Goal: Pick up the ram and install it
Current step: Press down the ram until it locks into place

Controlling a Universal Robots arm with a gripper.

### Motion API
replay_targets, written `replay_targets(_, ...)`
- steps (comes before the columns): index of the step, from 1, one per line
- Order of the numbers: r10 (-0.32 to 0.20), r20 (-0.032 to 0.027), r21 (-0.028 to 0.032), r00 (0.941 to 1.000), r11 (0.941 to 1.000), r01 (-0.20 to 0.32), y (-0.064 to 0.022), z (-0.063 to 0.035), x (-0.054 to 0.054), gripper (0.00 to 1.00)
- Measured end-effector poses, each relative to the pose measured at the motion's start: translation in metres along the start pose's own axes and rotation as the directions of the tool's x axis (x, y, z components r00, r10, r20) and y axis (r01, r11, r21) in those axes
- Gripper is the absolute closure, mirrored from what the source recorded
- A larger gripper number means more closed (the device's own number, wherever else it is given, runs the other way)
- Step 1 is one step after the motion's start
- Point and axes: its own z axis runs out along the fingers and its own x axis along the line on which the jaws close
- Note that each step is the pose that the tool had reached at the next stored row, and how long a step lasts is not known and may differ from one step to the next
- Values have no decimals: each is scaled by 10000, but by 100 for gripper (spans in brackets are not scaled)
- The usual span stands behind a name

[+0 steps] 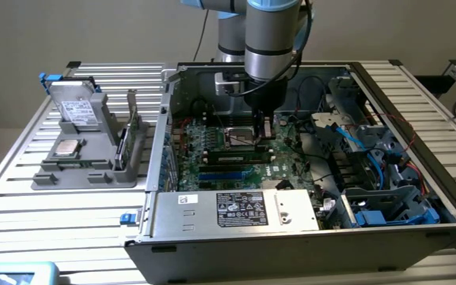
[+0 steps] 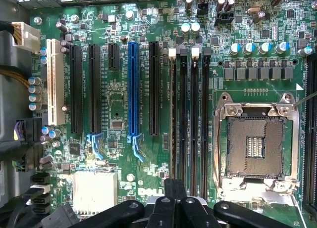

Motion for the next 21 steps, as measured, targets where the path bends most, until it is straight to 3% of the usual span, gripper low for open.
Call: replay_targets(21,1,-2,0,10000,10000,-1,2,33,-4,89)
